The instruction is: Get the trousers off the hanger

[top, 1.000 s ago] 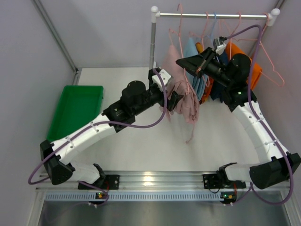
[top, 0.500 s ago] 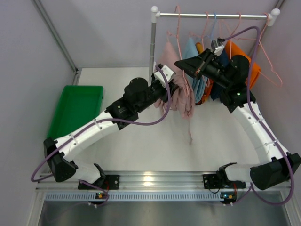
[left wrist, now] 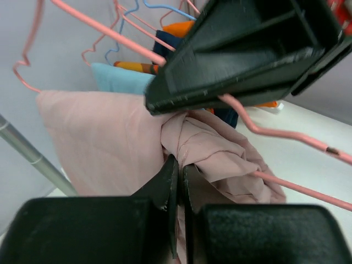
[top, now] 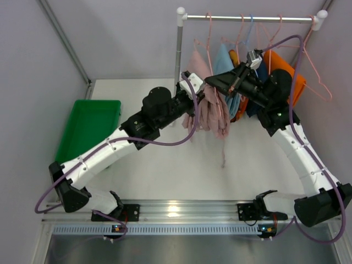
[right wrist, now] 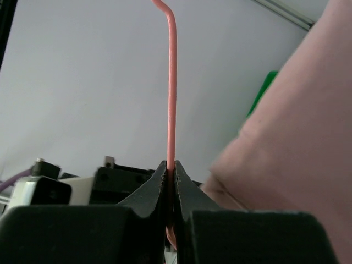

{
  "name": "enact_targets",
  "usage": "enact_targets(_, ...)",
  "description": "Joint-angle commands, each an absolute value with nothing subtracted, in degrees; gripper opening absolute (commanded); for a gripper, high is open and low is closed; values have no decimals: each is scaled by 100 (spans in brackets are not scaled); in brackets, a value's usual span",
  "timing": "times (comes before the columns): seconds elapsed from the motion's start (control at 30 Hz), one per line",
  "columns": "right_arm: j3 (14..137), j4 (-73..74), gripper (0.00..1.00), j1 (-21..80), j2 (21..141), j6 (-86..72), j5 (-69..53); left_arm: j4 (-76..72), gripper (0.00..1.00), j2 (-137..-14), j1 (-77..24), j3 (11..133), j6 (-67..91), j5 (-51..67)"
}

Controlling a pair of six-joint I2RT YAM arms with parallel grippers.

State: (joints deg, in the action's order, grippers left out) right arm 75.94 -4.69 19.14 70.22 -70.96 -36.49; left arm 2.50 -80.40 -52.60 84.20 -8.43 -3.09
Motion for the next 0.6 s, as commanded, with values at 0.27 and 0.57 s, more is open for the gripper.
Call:
enact_targets(0.27,7093,-563,0,1547,6961,-6434,-3419,343,0,-7146,-5273,9527,-1361,-1010)
enact_targets(0.57,6935,-98,0,1503,7031,-5740,-3331,-208,0,-7022,-5159,10098,-1950,-1748)
